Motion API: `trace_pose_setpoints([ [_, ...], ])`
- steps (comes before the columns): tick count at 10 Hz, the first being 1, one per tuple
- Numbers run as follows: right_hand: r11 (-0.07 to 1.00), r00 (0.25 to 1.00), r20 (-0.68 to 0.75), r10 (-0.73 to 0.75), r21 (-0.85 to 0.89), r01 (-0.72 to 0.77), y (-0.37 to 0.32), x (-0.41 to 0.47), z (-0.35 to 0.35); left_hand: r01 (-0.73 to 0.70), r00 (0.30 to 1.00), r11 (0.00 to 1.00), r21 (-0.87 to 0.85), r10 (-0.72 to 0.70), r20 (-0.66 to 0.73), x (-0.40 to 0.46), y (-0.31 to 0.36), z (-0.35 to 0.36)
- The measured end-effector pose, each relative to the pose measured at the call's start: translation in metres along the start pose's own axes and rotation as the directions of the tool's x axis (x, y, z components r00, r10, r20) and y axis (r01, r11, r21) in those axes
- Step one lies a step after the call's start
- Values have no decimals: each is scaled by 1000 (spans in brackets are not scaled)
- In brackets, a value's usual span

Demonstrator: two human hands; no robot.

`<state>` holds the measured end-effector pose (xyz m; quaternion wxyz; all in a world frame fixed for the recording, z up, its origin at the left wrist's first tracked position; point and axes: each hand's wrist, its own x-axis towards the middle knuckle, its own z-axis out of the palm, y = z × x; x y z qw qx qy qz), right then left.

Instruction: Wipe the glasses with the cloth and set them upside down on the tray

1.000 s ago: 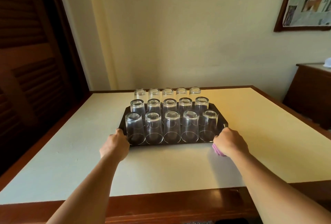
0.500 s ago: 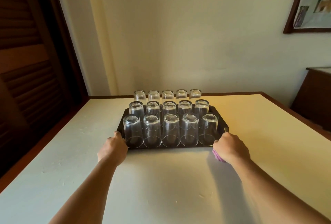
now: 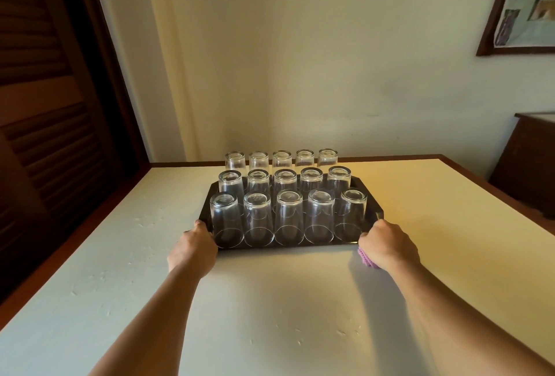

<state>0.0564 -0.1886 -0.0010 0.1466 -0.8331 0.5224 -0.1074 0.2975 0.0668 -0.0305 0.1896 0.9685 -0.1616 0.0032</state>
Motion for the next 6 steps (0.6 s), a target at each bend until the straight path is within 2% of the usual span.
trace_pose_setpoints([
  [3,1000,999,34,-10,14,9,6,-2,-8,-22,998,997,72,17,61,-11,3,-18],
  [4,998,999,4,-42,46,42,14,-14,-14,-10,999,993,117,4,50,-28,2,-29],
  [5,981,989,-15,-145,128,146,17,-34,-17,-91,995,989,115,96,-40,-57,11,-42],
  [6,923,955,47,-292,275,269,14,-54,-17,-276,960,961,-24,274,-49,-85,17,-48],
])
